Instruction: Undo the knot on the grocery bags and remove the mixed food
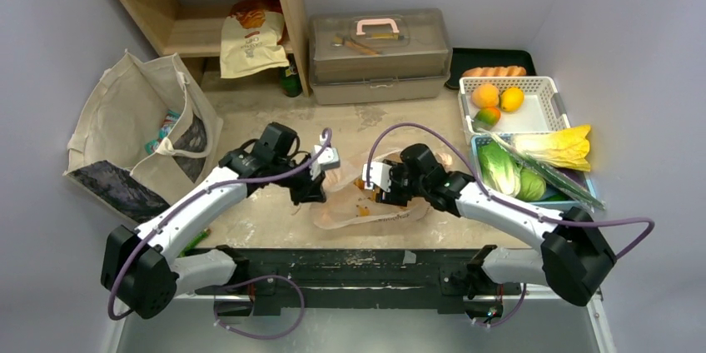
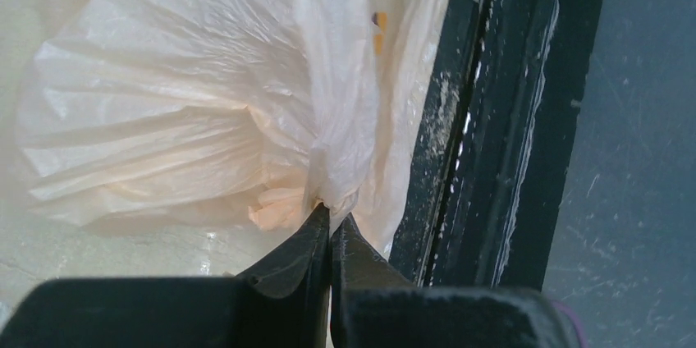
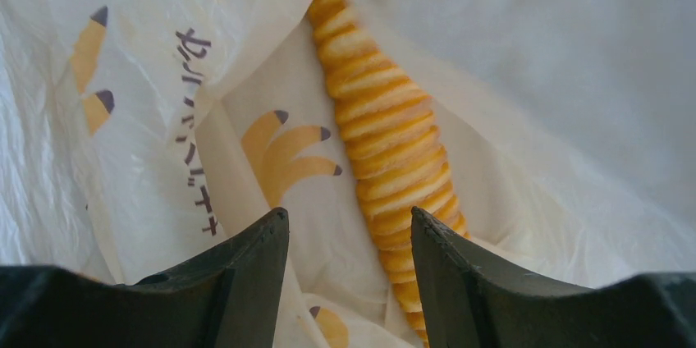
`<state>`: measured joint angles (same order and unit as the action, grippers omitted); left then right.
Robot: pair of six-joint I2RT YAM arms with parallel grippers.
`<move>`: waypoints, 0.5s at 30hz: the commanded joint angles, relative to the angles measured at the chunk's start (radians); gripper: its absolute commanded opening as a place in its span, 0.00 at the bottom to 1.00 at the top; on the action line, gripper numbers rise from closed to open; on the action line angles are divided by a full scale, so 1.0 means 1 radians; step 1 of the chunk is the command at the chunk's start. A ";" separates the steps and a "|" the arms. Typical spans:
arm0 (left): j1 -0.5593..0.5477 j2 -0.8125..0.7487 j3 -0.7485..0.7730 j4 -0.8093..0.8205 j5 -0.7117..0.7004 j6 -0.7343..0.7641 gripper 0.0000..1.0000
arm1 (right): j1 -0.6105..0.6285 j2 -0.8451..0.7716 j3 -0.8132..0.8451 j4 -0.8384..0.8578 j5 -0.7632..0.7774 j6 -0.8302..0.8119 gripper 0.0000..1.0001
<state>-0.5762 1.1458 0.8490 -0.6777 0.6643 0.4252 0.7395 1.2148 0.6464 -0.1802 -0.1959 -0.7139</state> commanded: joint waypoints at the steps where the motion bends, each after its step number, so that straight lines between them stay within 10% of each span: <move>1: 0.097 0.050 0.099 0.079 0.090 -0.222 0.00 | -0.009 0.027 0.080 -0.003 -0.017 -0.008 0.55; 7: 0.209 0.196 0.220 0.074 0.179 -0.495 0.00 | -0.057 0.070 0.161 -0.084 -0.126 -0.066 0.57; 15: 0.220 0.326 0.315 -0.032 0.229 -0.501 0.00 | -0.146 0.264 0.362 -0.325 -0.259 -0.204 0.57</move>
<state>-0.3660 1.4502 1.1141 -0.6521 0.8303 -0.0345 0.6392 1.3811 0.8742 -0.3325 -0.3401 -0.8173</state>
